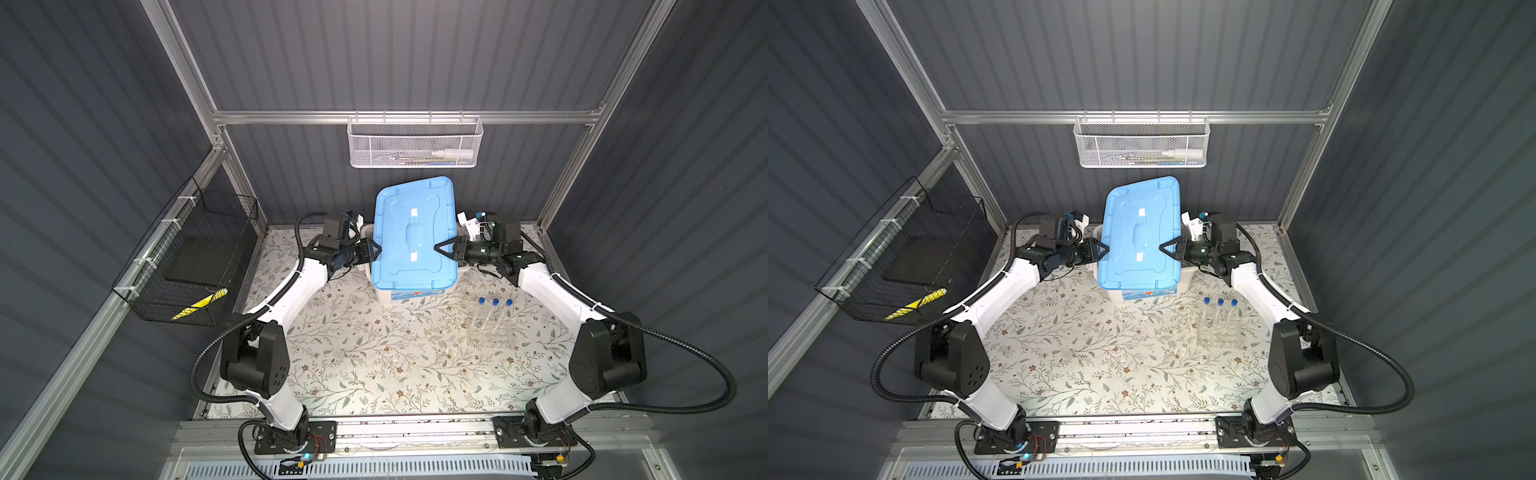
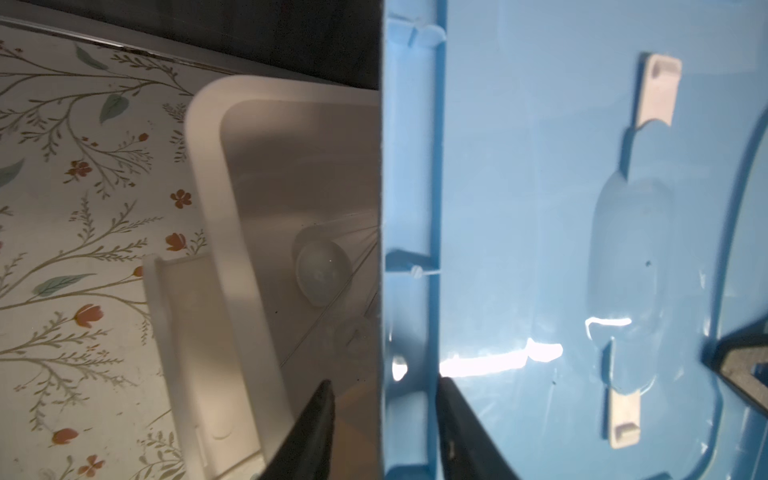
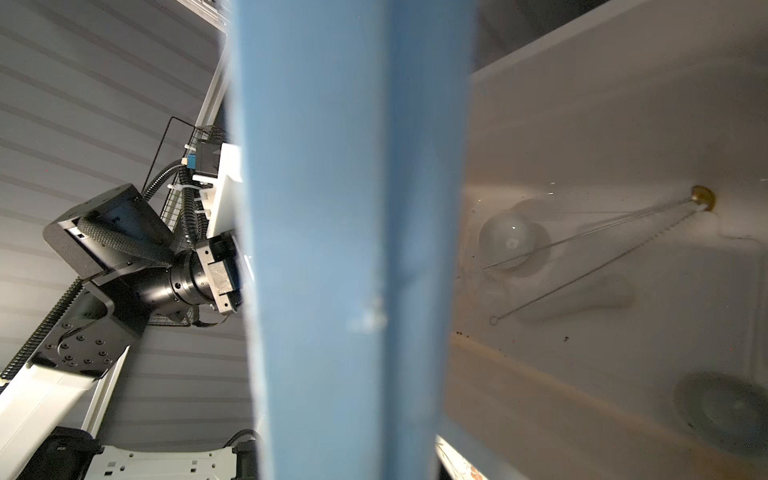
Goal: Organize the chemistry lab equipment
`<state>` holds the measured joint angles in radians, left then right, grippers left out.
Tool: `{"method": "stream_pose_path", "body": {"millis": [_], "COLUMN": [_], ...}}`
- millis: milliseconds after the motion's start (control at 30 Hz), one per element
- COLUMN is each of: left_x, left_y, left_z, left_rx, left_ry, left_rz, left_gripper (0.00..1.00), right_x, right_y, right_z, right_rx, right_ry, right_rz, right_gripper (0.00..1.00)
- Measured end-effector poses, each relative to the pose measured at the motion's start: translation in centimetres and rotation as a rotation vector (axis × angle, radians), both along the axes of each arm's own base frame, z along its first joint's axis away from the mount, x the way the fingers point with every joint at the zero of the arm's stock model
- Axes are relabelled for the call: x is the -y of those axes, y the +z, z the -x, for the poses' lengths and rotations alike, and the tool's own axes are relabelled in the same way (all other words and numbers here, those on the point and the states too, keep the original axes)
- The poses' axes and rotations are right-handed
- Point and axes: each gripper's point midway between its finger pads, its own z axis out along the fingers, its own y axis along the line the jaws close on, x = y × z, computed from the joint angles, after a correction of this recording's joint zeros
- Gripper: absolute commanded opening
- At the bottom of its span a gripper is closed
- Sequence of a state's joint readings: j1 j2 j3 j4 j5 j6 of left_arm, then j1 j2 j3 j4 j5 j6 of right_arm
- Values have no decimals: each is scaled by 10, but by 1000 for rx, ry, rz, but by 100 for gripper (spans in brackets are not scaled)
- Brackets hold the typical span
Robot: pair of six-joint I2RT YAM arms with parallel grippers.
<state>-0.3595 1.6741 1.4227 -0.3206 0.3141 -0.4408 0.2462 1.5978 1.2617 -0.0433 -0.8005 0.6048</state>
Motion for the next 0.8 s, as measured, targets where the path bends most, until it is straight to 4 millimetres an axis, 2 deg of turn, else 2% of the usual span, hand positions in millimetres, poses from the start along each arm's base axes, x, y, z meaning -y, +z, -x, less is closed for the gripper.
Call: {"method": "stream_pose_path", "body": {"millis": [100, 233, 300, 500, 633, 800], "left_x": [3, 1, -1, -9, -12, -15], "left_y": [2, 4, 7, 27, 35, 33], "left_z": [-1, -1, -1, 1, 1, 0], "left_rx": [13, 30, 41, 100, 123, 122], "left_ry": [0, 6, 14, 37, 45, 61], "left_rz": [-4, -22, -31, -48, -54, -71], "left_gripper": [67, 76, 83, 98, 100, 100], "right_x": [9, 32, 42, 61, 69, 81], "right_y": [10, 29, 37, 66, 84, 94], "right_z": [3, 1, -2, -3, 0, 2], "right_rx": [22, 80, 108, 207, 278, 341], "right_ry": [-22, -86, -117, -179, -209, -264], "right_rz": [11, 32, 50, 116, 174, 265], "right_gripper": [14, 13, 13, 13, 12, 12]}}
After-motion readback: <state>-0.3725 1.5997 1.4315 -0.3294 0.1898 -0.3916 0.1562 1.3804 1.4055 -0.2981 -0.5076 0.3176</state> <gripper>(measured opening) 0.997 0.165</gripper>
